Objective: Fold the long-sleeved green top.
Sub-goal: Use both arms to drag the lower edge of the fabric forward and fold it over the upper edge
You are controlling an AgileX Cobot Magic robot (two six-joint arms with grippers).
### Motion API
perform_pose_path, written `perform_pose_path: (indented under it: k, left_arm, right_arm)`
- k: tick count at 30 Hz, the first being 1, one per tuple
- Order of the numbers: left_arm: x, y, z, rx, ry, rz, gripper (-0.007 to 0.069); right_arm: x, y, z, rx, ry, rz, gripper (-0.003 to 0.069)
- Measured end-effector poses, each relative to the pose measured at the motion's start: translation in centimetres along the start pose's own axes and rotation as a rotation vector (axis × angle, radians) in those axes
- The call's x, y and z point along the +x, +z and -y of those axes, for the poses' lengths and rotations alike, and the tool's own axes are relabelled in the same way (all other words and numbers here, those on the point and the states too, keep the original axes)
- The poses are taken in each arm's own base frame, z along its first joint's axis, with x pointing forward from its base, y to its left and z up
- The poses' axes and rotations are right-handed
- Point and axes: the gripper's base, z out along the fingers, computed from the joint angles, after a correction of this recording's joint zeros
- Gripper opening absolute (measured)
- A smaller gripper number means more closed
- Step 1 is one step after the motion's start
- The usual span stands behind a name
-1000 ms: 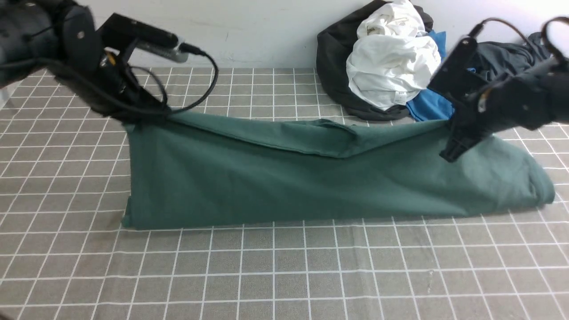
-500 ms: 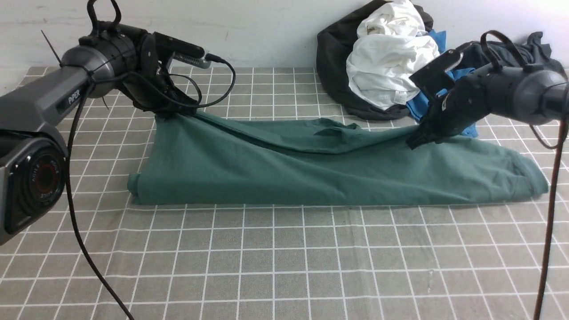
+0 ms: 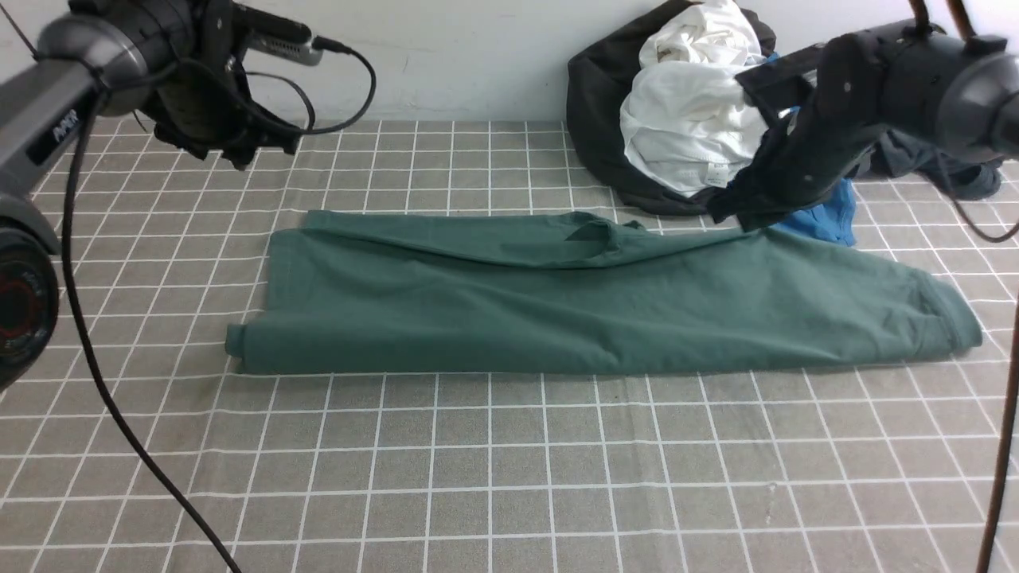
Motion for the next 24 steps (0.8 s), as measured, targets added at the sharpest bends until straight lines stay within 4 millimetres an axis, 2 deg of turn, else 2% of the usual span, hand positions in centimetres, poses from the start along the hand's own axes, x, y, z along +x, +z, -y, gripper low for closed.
perform_pose_path:
  k: [1,2,3,5,6,7,8,10,11,12,13,15,17,19,20,21,24]
  left_arm:
    - [-0.2,-2.4,0.1,0.04,0.03,0.004,0.0159]
    - [-0.2,-2.7,0.2,0.055,0.03,0.006,0.0139]
    - [-0.3,-5.3,0.4,0.118,0.054,0.021,0.0071]
    - [-0.4,-8.7,0.7,0.207,0.095,0.06,0.0022]
    - [-0.5,-11.5,1.0,0.287,0.125,0.108,0.0004]
    - [-0.5,-11.9,1.0,0.299,0.129,0.114,0.0003]
    - [-0.3,-14.7,1.1,0.368,0.159,0.167,-0.0004]
    - [0.0,-18.7,1.1,0.428,0.194,0.243,-0.0008]
    - [0.2,-20.2,1.0,0.443,0.203,0.276,-0.0008]
    - [0.3,-20.6,0.9,0.441,0.206,0.284,-0.0008]
    - [0.8,-23.4,0.5,0.447,0.219,0.339,-0.0008]
    - [1.6,-26.6,0.0,0.438,0.223,0.405,-0.0008]
    - [2.1,-27.8,-0.2,0.433,0.224,0.424,-0.0008]
    - [3.8,-30.0,-0.5,0.428,0.225,0.446,-0.0008]
    - [5.0,-30.3,-0.4,0.433,0.224,0.424,-0.0008]
    - [5.6,-30.4,-0.4,0.433,0.224,0.412,-0.0008]
    - [9.1,-29.9,-0.2,0.42,0.209,0.323,-0.0008]
  right_arm:
    - [-0.1,0.7,-1.7,-0.114,-0.043,0.015,0.0092]
    - [-0.1,1.0,-2.0,-0.129,-0.052,0.016,0.0085]
    - [-0.2,1.9,-3.1,-0.201,-0.107,0.037,0.0041]
    - [-0.3,3.6,-4.2,-0.275,-0.142,0.094,0.0006]
    - [-0.3,5.1,-4.6,-0.296,-0.164,0.138,-0.0006]
    - [-0.3,5.3,-4.7,-0.297,-0.165,0.144,-0.0006]
    - [-0.2,6.9,-4.8,-0.291,-0.176,0.187,-0.0012]
    - [-0.3,8.9,-4.6,-0.248,-0.174,0.254,-0.0013]
    - [-0.8,9.2,-4.3,-0.21,-0.163,0.296,-0.0013]
    - [-0.9,9.2,-4.2,-0.198,-0.165,0.307,-0.0013]
    - [-1.6,9.8,-3.3,-0.116,-0.106,0.385,-0.0013]
    - [-2.1,10.3,-1.9,-0.05,0.06,0.46,-0.0013]
    - [-2.4,10.1,-1.0,-0.024,0.158,0.502,-0.0012]
    - [-2.9,9.1,1.0,-0.012,0.306,0.558,-0.0006]
    - [-3.2,8.0,1.9,-0.026,0.327,0.571,0.0002]
    - [-3.3,7.5,2.2,-0.047,0.324,0.564,0.0004]
    - [-3.7,3.9,2.8,-0.14,0.239,0.514,0.0013]
